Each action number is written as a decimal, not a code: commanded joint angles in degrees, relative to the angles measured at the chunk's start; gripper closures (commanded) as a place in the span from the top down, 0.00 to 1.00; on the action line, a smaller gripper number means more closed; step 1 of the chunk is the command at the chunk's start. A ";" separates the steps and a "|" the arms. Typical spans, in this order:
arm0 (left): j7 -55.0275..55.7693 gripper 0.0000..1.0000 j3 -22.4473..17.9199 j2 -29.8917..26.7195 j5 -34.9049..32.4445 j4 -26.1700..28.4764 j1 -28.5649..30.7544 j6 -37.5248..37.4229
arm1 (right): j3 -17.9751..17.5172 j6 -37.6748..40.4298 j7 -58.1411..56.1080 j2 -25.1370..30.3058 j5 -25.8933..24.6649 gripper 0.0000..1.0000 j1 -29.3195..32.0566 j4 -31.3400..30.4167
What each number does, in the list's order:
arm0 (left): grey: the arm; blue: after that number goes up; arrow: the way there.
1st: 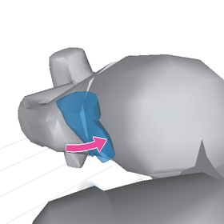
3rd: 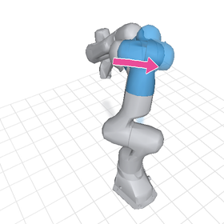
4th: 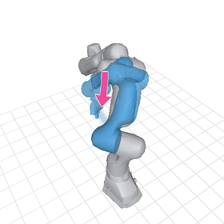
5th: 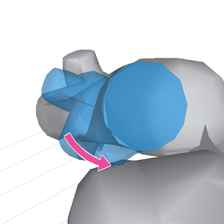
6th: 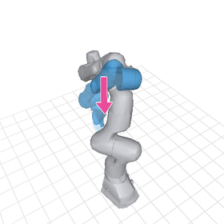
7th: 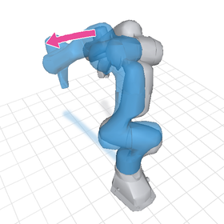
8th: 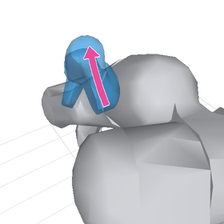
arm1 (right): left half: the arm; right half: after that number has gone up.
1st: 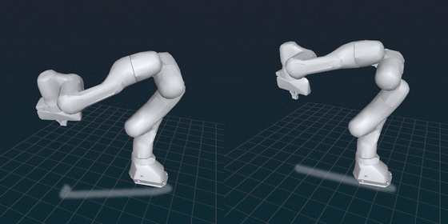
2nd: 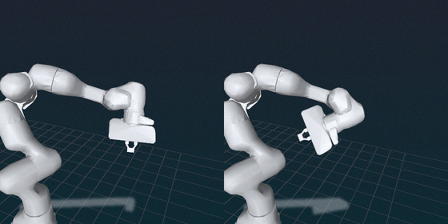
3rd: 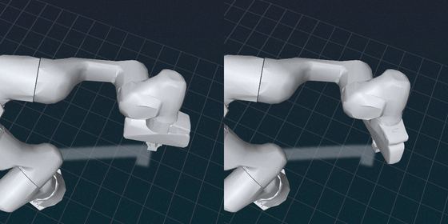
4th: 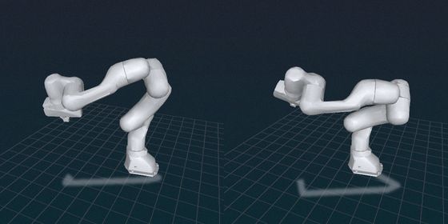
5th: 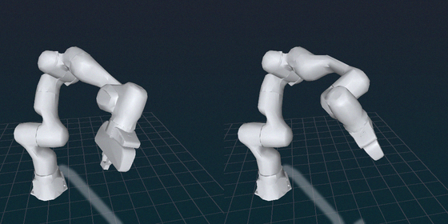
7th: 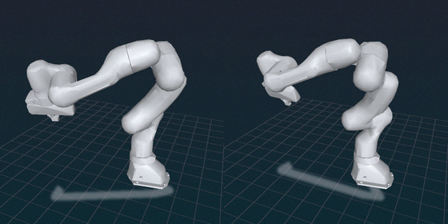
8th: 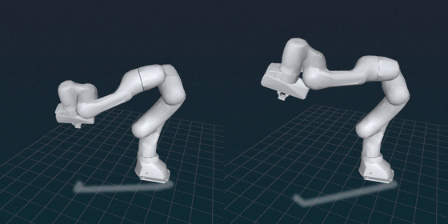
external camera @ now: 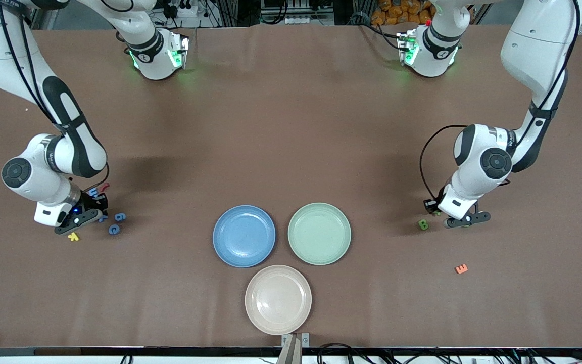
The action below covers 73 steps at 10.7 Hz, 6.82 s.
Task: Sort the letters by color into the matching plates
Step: 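Grasp the green b with the left gripper while the right gripper grasps the blue x, then carry the green b to the green plate while the right gripper carries x to blue, then open both grippers over the plates and lift them away, then grasp the green u with the left gripper while the right gripper grasps the blue c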
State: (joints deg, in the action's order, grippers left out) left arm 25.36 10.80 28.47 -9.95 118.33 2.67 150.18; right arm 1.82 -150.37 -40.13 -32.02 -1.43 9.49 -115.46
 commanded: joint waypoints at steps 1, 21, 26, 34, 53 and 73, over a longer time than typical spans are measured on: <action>6.88 0.00 3.61 -0.96 -0.77 -1.08 0.06 -0.15 | -0.59 -1.78 -0.03 -0.60 0.02 0.17 0.44 0.76; 42.31 0.00 8.89 7.47 1.23 -21.03 -17.60 0.21 | -3.84 15.63 32.89 2.31 14.08 0.12 -14.21 14.82; 42.40 0.00 8.89 7.39 1.86 -21.83 -18.31 0.21 | -3.75 15.19 49.17 -4.96 14.00 0.11 -23.71 24.38; 42.31 0.00 8.72 10.19 1.69 -21.91 -19.80 0.21 | -4.19 9.85 57.89 -12.62 14.17 0.12 -32.16 30.12; 30.82 1.00 2.03 8.27 -2.97 -26.66 -16.65 -14.09 | 4.33 26.70 28.82 -5.43 13.64 1.00 -17.15 28.63; -3.01 1.00 5.29 4.66 -11.50 -12.69 9.37 -14.30 | 6.18 9.05 27.83 -6.66 13.47 1.00 -9.40 13.08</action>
State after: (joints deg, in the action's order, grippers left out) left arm 28.83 15.22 33.17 -20.16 105.09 10.24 135.49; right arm 8.50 -139.13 -13.10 -39.52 12.07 -0.16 -99.70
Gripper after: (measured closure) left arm 0.000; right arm 0.000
